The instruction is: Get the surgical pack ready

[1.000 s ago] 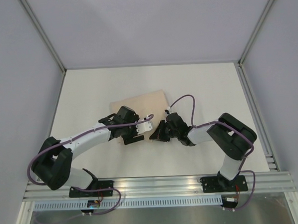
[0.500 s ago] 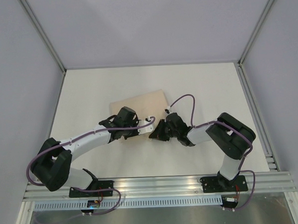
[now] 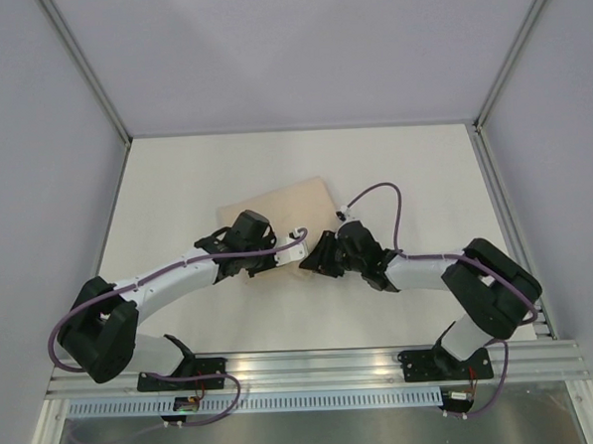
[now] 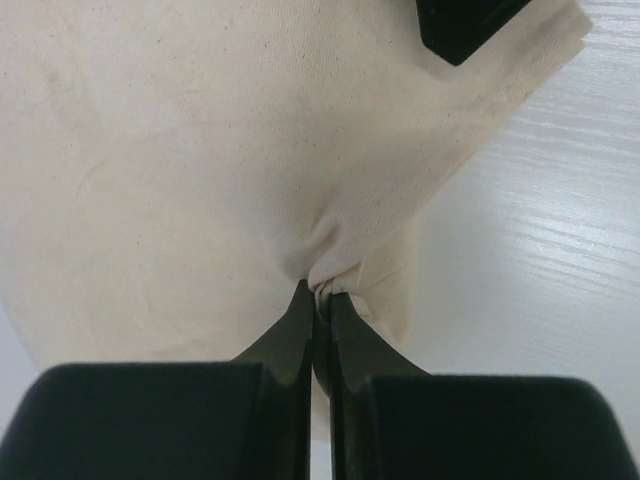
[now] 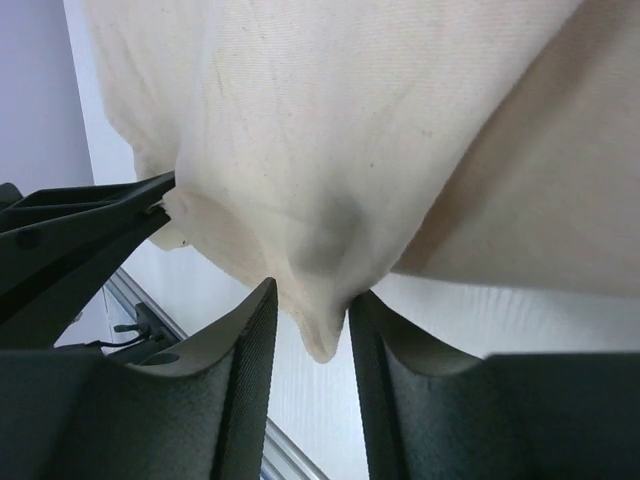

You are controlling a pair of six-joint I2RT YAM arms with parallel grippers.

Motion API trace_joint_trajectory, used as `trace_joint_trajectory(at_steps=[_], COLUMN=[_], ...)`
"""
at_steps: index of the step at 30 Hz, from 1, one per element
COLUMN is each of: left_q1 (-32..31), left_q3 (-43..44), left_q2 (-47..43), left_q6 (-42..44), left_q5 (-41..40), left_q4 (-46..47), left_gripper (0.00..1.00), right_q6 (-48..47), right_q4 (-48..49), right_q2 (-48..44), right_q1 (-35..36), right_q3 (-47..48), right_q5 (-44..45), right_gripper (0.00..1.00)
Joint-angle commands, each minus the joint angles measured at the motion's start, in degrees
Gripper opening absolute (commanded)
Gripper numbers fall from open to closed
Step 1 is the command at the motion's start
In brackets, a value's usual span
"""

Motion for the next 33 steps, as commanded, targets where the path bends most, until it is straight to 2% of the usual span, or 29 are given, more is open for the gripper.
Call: trace_joint_trajectory(at_steps=[1, 5, 9, 10, 12, 16, 18, 23, 29, 33], left_q1=[-0.7, -0.8, -0.7, -0.8, -0.7, -0.7, -0.7, -0.7, -0.7, -0.7], left_q3=[1.9, 2.3, 2.5, 2.5, 2.5, 2.7, 2.9, 2.8, 3.2, 3.3], left_q2=[-1.8, -2.0, -2.0, -1.9, -1.7, -1.4, -1.2, -1.0, -2.3, -1.8], left_q6=[-0.9, -0.8, -0.7, -0.6, -0.6, -0.9, -0.9, -1.1, -2.1, -2.2], left_q5=[2.8, 2.7, 3.0, 2.8, 2.8, 3.2, 3.3, 3.2, 4.8, 5.4], left_q4=[-1.0, -1.6, -1.8, -1.8, -1.9, -2.0, -2.1, -2.0, -2.1, -2.1], left_gripper=[0.02, 0.01, 0.02, 0.02, 0.03, 0.04, 0.04, 0.04, 0.03, 0.03], right_q6=[-2.8, -3.8, -3.3, -3.4, -3.3, -1.3, -0.1, 2.2, 2.3, 3.0], right_q4=[-8.8, -21.1, -22.8, -21.8, -16.7, -5.5, -2.0, 7.4, 9.7, 17.5], right_q2=[-6.3, -12.4, -17.6, -18.4, -18.5, -10.9, -7.6, 2.1, 5.5, 8.4], right_q1=[0.2, 0.3, 0.3, 0.3, 0.3, 0.4, 0.5, 0.6, 0.6, 0.6], right_q3=[0.0, 0.5, -0.7, -1.0, -1.2, -0.7, -0.4, 1.0, 0.1, 0.3], right_q5=[4.8, 8.7, 13.3, 13.3, 11.4, 4.8, 2.4, -0.4, 1.8, -0.1], right_gripper=[0.37, 0.44, 0.46, 0.45, 0.35, 0.07, 0.01, 0.00, 0.00, 0.00])
